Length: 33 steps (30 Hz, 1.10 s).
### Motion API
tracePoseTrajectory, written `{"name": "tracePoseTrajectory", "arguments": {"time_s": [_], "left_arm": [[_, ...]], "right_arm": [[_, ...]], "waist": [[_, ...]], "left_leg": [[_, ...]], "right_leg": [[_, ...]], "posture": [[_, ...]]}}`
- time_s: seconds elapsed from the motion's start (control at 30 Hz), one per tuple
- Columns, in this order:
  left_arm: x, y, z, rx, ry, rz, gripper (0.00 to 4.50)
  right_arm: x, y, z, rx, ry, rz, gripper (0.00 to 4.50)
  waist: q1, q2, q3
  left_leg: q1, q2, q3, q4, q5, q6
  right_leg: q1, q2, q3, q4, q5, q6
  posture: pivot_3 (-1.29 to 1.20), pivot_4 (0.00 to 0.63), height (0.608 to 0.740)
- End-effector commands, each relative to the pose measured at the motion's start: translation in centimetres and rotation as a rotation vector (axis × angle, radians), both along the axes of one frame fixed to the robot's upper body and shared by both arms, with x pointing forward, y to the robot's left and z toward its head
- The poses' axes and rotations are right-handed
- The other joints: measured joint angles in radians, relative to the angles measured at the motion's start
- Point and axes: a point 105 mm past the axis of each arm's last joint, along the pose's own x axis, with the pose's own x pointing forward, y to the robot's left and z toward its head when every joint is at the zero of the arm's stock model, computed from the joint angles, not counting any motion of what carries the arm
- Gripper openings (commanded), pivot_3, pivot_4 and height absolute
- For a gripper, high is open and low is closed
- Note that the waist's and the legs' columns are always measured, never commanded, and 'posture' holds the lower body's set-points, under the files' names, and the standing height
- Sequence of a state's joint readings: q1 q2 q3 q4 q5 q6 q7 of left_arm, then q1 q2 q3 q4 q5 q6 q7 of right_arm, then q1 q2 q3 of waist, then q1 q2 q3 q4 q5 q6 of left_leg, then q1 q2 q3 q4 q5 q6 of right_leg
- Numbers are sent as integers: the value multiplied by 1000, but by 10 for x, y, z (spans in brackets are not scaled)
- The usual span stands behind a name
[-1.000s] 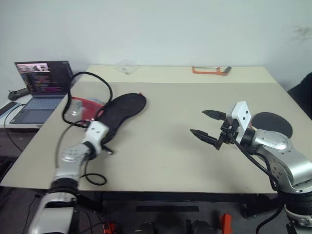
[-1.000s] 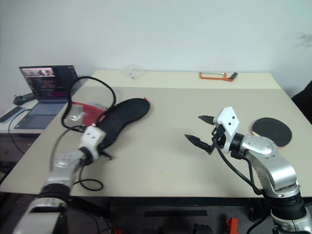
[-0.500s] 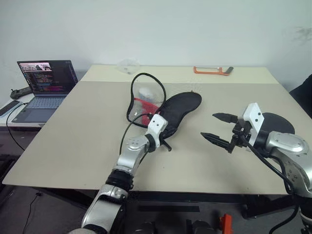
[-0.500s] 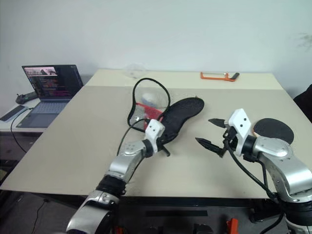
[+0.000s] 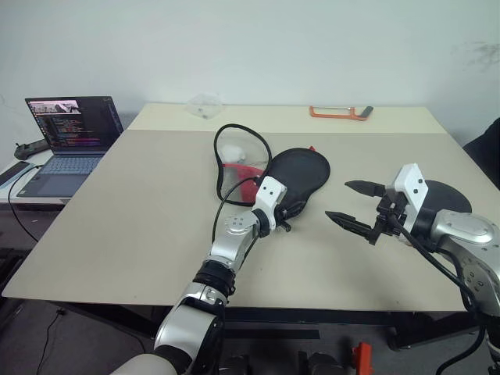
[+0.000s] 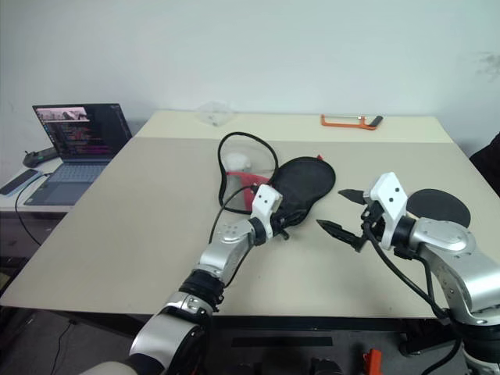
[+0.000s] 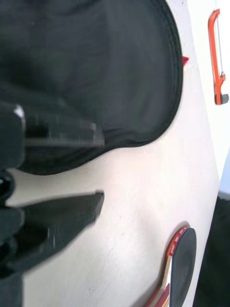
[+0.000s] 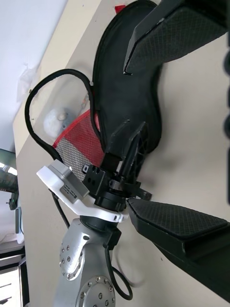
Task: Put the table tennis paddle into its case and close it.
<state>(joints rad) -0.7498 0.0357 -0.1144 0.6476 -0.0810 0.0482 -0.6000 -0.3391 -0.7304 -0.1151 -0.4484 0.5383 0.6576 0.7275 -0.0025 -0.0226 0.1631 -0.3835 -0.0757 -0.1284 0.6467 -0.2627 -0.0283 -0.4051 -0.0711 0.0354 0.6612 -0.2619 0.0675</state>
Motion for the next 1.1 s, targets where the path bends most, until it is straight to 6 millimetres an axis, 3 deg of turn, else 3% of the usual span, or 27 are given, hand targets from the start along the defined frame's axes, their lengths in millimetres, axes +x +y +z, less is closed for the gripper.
{"name": "tracePoseTrajectory", "arguments": {"time_s": [0.03, 0.1, 0.2, 0.33, 0.4, 0.47, 0.57, 0.77, 1.1], "left_arm": [[-3, 11, 35, -52, -114, -15, 2830], [-6, 22, 47, -74, -130, -23, 2830], [-9, 58, 63, -84, -149, -12, 2830], [-18, 88, 76, -159, -109, -41, 2830], [-27, 130, 77, -133, -86, -26, 2830], [-39, 154, 77, -84, -67, -29, 2830], [-50, 161, 78, -18, -91, -54, 2830], [-53, 165, 82, 17, -108, -44, 2830], [-43, 171, 86, 17, -150, 30, 2830]], "right_arm": [[4, 0, 20, 49, -50, -21, 4500], [9, -3, 21, 62, -39, -54, 4500], [19, -8, 19, 80, -7, -120, 4500], [28, -12, 11, 63, 26, -186, 4500], [38, -6, -6, 77, 66, -231, 4500], [48, 3, -21, 92, 104, -267, 4500], [56, 15, -37, 97, 138, -279, 4500], [74, 39, -62, 125, 209, -287, 4500], [120, 51, -85, 242, 294, -465, 4500]], "waist": [[-4, 0, 0], [-3, 0, 0], [-5, 0, 0], [-4, 0, 0], [-8, 0, 0], [-28, 0, 0], [-30, 1, 0], [-20, 0, 0], [-38, 0, 0]], "left_leg": [[0, 0, 0, 0, 0, 0], [0, 0, 0, 0, 0, 0], [0, 0, 0, 0, 0, 0], [0, 0, 0, 0, 0, 0], [0, 0, 0, 0, 0, 0], [1, 1, 1, -1, 0, 0], [1, 1, 1, -1, 0, 0], [1, 0, 0, 0, 0, 0], [2, 1, 1, -2, 0, -1]], "right_leg": [[0, 0, 0, 0, 0, 0], [-1, 0, 1, 0, 0, 0], [-1, 0, 1, 0, 0, 0], [-1, 0, 1, 1, 0, 0], [-1, 0, 1, 0, 0, 0], [-1, 1, 2, 1, 0, 0], [-2, 1, 2, 2, 0, -1], [-1, 0, 1, 1, 0, -1], [-3, 1, 3, 2, 0, -1]], "posture": [[0, 150, 740], [0, 150, 740], [0, 150, 740], [0, 150, 740], [0, 150, 740], [0, 150, 740], [0, 150, 740], [0, 150, 740], [0, 150, 740]]}}
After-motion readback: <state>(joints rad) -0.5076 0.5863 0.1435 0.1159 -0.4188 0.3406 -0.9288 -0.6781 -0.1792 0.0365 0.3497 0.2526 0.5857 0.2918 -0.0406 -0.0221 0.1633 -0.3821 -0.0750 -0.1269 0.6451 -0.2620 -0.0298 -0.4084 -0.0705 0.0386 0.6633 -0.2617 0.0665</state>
